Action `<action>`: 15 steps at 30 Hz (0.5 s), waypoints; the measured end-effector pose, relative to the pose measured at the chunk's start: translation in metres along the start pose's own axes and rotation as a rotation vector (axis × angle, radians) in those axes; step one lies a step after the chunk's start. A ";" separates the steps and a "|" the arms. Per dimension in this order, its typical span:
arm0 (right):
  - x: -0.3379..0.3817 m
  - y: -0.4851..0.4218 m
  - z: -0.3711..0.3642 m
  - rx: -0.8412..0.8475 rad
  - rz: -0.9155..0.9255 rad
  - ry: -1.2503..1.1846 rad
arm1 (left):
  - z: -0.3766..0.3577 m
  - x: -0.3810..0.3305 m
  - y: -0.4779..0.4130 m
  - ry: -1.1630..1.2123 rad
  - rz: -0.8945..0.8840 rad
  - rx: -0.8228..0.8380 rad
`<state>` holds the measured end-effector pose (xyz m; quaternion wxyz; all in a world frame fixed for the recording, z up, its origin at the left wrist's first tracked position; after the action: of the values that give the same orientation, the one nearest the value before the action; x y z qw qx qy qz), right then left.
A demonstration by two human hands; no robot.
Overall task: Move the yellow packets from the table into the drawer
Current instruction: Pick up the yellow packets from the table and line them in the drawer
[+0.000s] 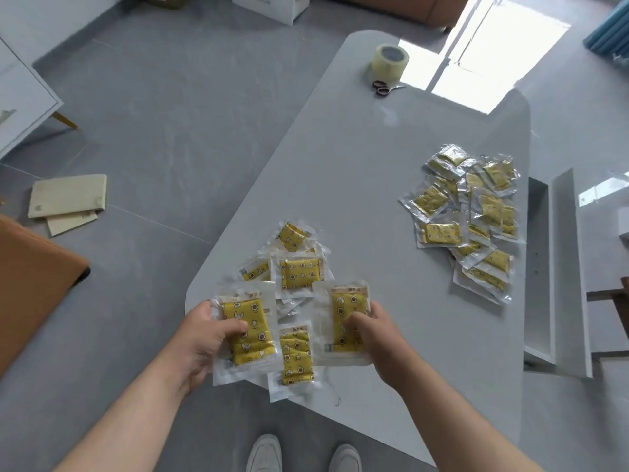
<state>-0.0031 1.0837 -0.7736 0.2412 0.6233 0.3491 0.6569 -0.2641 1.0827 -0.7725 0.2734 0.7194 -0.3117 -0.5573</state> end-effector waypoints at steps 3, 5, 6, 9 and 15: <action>0.034 0.035 0.009 -0.052 0.042 -0.045 | -0.021 -0.030 0.026 0.012 -0.007 0.063; 0.061 0.060 0.013 -0.070 0.077 -0.044 | -0.034 -0.054 0.047 0.008 -0.029 0.091; 0.078 0.075 0.013 -0.074 0.105 -0.056 | -0.041 -0.069 0.058 0.010 -0.047 0.104; 0.123 0.123 0.018 -0.080 0.181 -0.084 | -0.064 -0.114 0.094 -0.022 -0.109 0.142; 0.178 0.234 0.029 -0.150 0.278 -0.140 | -0.103 -0.174 0.171 -0.018 -0.210 0.197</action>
<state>0.0337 1.0725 -0.4809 0.2179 0.6900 0.1919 0.6630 -0.2207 1.1066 -0.5125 0.1387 0.7665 -0.2903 -0.5559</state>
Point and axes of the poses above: each hand's wrist, its own y-axis away from the middle knuckle, its own z-axis out of the back of the hand, x = y × z, the point moved 7 cm from there along -y, towards the middle knuckle, and after that the axes turned 13 degrees about x, right-handed, at the moved point
